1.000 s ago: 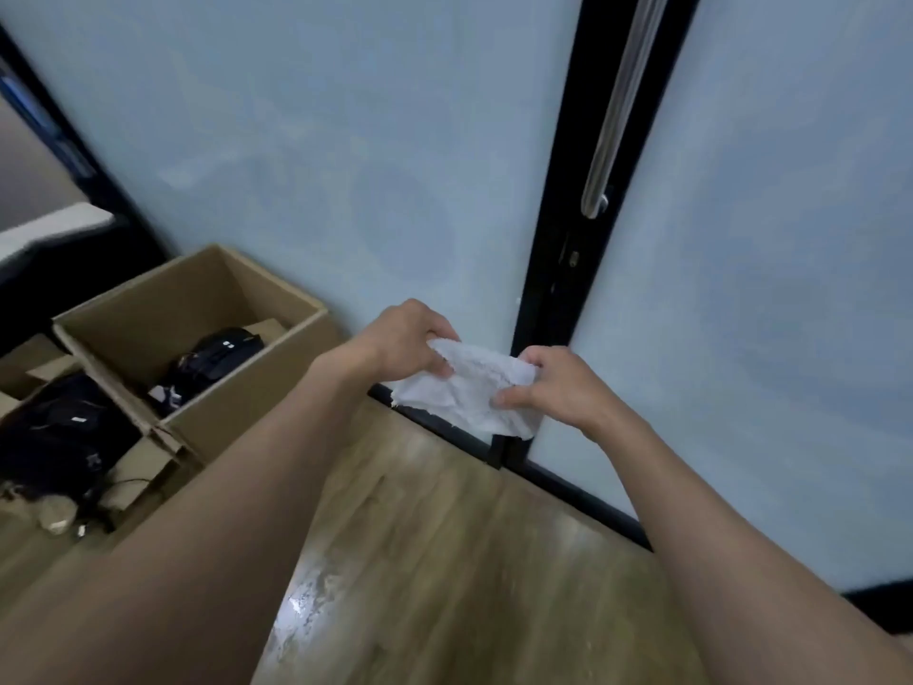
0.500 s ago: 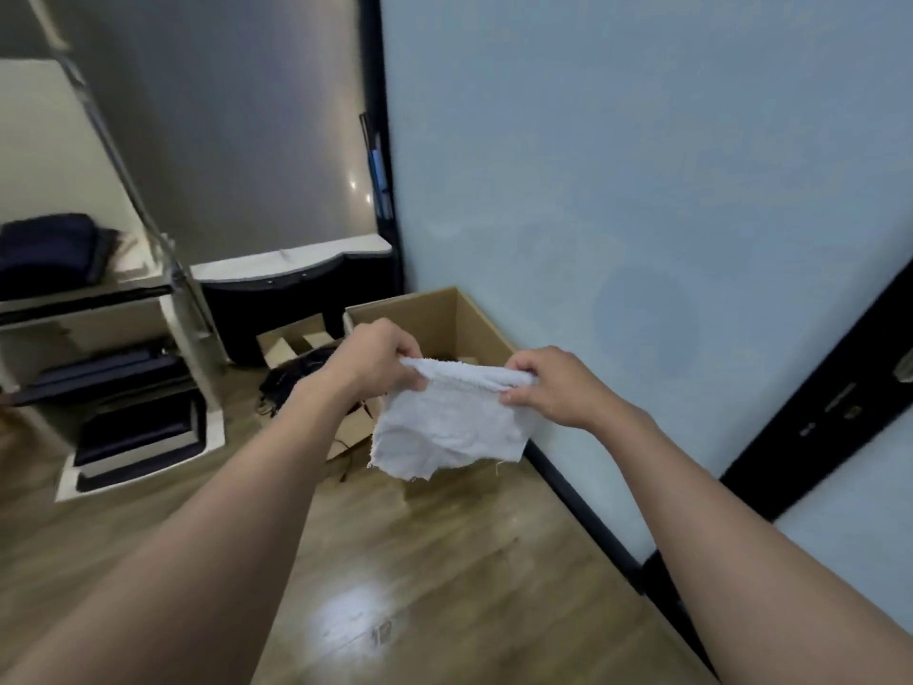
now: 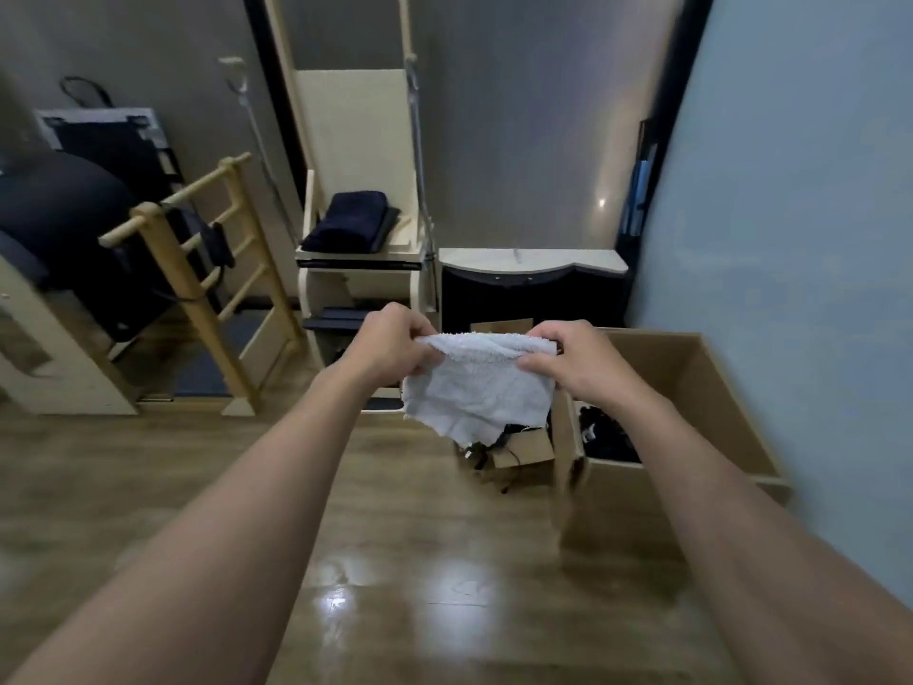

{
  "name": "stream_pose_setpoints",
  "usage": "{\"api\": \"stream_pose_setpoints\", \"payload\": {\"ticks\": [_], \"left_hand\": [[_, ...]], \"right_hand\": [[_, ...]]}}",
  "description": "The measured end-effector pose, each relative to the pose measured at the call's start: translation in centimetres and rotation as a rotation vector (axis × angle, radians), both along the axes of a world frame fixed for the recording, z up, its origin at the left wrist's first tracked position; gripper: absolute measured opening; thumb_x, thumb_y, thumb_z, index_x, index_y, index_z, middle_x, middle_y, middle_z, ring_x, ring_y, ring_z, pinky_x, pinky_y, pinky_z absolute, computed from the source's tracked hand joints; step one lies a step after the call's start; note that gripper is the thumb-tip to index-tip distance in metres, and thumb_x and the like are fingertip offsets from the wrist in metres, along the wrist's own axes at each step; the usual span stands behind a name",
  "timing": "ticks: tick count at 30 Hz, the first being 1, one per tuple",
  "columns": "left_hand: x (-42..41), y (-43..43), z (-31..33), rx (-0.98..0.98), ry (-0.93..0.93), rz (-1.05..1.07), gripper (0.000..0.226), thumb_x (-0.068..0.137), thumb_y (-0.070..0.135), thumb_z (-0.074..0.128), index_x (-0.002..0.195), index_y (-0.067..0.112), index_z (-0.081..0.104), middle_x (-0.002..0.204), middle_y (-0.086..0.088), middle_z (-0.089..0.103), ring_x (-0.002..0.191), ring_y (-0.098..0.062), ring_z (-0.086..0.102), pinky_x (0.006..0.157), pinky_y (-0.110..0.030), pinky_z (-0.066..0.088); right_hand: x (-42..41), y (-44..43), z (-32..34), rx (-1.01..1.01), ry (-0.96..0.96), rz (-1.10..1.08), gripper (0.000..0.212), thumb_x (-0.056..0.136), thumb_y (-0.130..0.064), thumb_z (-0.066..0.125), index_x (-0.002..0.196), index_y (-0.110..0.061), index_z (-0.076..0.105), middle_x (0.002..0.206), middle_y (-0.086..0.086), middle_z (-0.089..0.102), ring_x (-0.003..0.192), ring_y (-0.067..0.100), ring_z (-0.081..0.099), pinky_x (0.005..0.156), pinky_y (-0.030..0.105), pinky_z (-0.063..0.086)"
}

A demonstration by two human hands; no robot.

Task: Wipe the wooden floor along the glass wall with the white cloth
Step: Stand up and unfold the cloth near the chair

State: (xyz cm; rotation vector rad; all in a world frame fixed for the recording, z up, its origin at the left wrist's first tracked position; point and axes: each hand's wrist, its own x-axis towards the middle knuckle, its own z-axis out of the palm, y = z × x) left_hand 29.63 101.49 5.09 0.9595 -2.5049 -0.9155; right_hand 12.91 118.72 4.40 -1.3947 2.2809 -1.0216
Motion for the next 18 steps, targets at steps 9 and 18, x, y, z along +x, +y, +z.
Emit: {"api": "stream_pose_setpoints", "payload": {"ticks": [9, 18], "left_hand": [[1.8, -19.0, -2.1, 0.011, 0.063, 0.206, 0.012, 0.081, 0.019, 0.074, 0.092, 0.019, 0.07, 0.083, 0.002, 0.07, 0.07, -0.01, 0.07, 0.067, -0.035, 0.061], [-3.5, -37.6, -3.1, 0.037, 0.049, 0.236, 0.004, 0.085, 0.019, 0.07, 0.086, 0.022, 0.067, 0.081, 0.001, 0.069, 0.07, -0.009, 0.068, 0.065, -0.033, 0.061]], "right_hand": [[-0.6, -22.1, -1.1, 0.002, -0.004, 0.058, 0.008, 0.085, -0.022, 0.063, 0.088, -0.029, 0.065, 0.088, -0.007, 0.065, 0.08, 0.009, 0.059, 0.061, 0.026, 0.044], [-5.4, -40.7, -1.4, 0.015, -0.021, 0.045, 0.012, 0.085, -0.019, 0.062, 0.089, -0.029, 0.067, 0.085, -0.01, 0.065, 0.078, 0.003, 0.058, 0.057, 0.02, 0.039]]}}
